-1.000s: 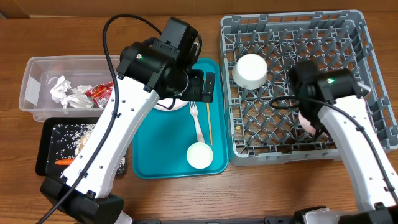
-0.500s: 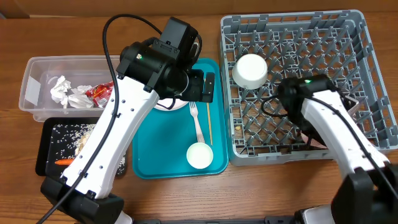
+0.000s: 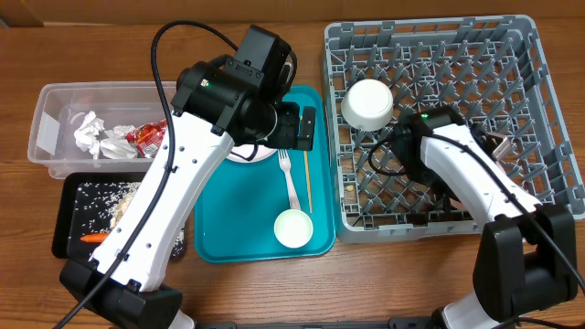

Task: Sort waste into correct bins and load items into the dishwasher
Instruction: 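Carry the pink bowl with the right gripper over the dish rack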

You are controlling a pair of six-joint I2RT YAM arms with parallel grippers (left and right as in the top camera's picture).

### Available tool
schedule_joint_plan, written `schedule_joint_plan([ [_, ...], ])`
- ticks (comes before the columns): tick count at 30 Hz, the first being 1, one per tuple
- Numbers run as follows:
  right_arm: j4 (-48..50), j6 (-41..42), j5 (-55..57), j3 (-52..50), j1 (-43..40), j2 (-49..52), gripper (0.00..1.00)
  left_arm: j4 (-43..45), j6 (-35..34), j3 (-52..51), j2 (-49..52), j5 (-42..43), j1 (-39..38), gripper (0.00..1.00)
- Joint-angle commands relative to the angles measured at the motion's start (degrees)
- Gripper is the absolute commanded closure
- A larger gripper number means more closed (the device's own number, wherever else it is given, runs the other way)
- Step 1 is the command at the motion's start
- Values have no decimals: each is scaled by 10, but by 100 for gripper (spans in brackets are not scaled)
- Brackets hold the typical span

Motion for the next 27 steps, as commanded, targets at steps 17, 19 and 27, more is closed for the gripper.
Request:
schedule_joint_plan([
  [17, 4, -191, 133, 35, 23, 21, 96, 1, 9, 10, -1, -5, 2, 0],
  [19, 8, -191, 134, 35, 23, 21, 96, 1, 9, 10, -1, -5, 2, 0],
  [27, 20, -191, 176, 35, 23, 21, 96, 1, 9, 10, -1, -5, 2, 0],
])
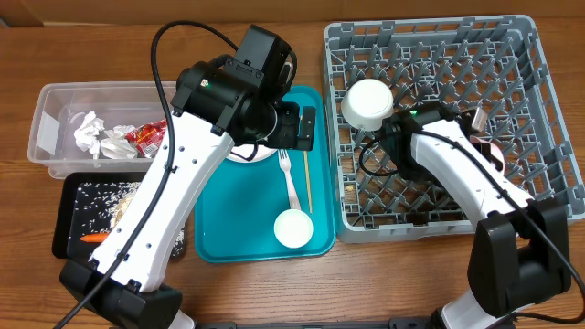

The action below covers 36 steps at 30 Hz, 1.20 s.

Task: Sort waste into correct bins and load items into the dishwasher
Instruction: 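Carry the pink bowl with the right gripper over the dish rack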

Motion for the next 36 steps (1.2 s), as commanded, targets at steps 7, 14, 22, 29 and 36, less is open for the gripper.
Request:
schedule_joint_plan([
  [7, 11, -4, 29, 9, 3, 5, 96, 1, 9, 10, -1, -5, 2, 0],
  [14, 50, -10, 27, 4, 3, 5, 96, 1, 9, 10, -1, -5, 2, 0],
  [22, 45, -10, 26, 0, 9, 5, 96, 1, 9, 10, -1, -5, 2, 0],
  [29, 11, -10, 88, 0, 53, 5, 96, 1, 9, 10, -1, -5, 2, 0],
  [36, 10, -33, 123, 0, 57, 5, 96, 1, 9, 10, -1, -5, 2, 0],
])
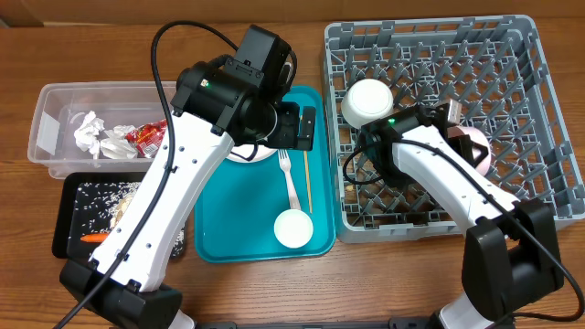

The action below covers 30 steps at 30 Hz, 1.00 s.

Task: Sort waste into correct bins and load items into the dishwasher
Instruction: 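Carry the pink bowl with the right gripper over the dish rack, then lower the pink bowl into the rack's front-right slots with the right gripper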

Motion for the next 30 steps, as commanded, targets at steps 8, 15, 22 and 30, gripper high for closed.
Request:
schedule_joint_plan([
  [8, 7, -43, 61, 0, -2, 3, 96, 1, 9, 10, -1, -5, 2, 0],
  [15, 41, -55, 39, -14, -43, 3, 96, 1, 9, 10, -1, -5, 2, 0],
  [22, 70, -90, 24, -15, -43, 3, 96, 1, 9, 10, -1, -5, 2, 0],
  [30, 81, -90, 0, -21, -50, 3, 96, 1, 9, 10, -1, -5, 2, 0],
])
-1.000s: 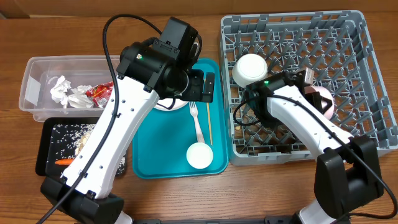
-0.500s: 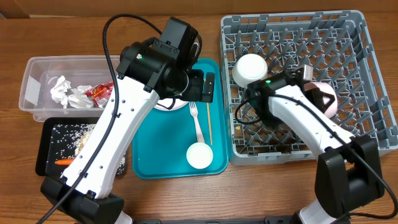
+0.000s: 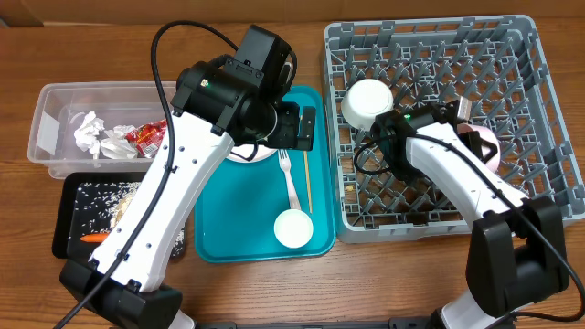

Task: Sort waste into correct bins and load items into the dishwasher
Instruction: 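Lower the pink bowl into the rack's front-right slots with the right gripper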

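My right gripper (image 3: 468, 123) reaches over the grey dish rack (image 3: 539, 55) and looks shut on a pink bowl (image 3: 486, 146), which is partly hidden under the wrist. A white bowl (image 3: 367, 102) sits upside down in the rack's left part. My left gripper (image 3: 298, 126) hangs open over the top of the teal tray (image 3: 215, 233), beside a white plate (image 3: 260, 153). On the tray lie a fork (image 3: 290, 179), a chopstick (image 3: 307, 181) and a small white cup (image 3: 293, 228).
A clear bin (image 3: 46, 137) at the left holds crumpled tissue and a red wrapper. In front of it a black tray (image 3: 64, 228) carries rice and a carrot piece. The left arm spans the table's left half.
My right gripper and the pink bowl have shifted a little to the right over the rack. The left arm and the tray items are unchanged.
The right wrist was first over the rack's right middle with no pink showing. Then it stood further left with a pink edge visible, then left again with more of the bowl showing. Now it is slightly back right. The left arm stayed still.
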You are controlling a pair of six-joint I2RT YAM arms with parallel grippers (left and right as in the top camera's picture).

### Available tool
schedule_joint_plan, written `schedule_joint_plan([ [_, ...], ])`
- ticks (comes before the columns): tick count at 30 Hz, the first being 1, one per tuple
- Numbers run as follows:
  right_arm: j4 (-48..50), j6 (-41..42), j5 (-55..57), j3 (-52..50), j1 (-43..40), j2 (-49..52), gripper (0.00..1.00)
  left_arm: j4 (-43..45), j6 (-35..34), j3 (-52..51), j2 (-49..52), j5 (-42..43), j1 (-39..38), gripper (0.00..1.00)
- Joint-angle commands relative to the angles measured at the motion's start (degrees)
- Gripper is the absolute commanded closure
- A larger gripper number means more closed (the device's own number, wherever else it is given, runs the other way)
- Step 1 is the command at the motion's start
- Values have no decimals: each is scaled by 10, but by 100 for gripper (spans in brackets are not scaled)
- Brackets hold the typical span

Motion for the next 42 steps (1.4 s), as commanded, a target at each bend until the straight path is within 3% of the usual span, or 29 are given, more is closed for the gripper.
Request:
schedule_joint_plan([
  [1, 2, -6, -7, -11, -3, 3, 96, 1, 9, 10, -1, -5, 2, 0],
  [21, 12, -47, -55, -37, 70, 3, 96, 1, 9, 10, -1, -5, 2, 0],
  [25, 7, -47, -59, -37, 85, 3, 76, 1, 9, 10, 0, -5, 1, 0],
  [28, 7, -47, -63, -37, 94, 3, 35, 1, 9, 10, 0, -5, 1, 0],
  [30, 7, -47, -71, -36, 96, 3, 21, 1, 9, 10, 0, -5, 1, 0],
  [34, 8, -47, -75, -36, 100, 3, 13, 1, 9, 10, 0, -5, 1, 0],
  [42, 13, -47, -106, -9, 135, -13, 10, 1, 9, 10, 0, -5, 1, 0],
])
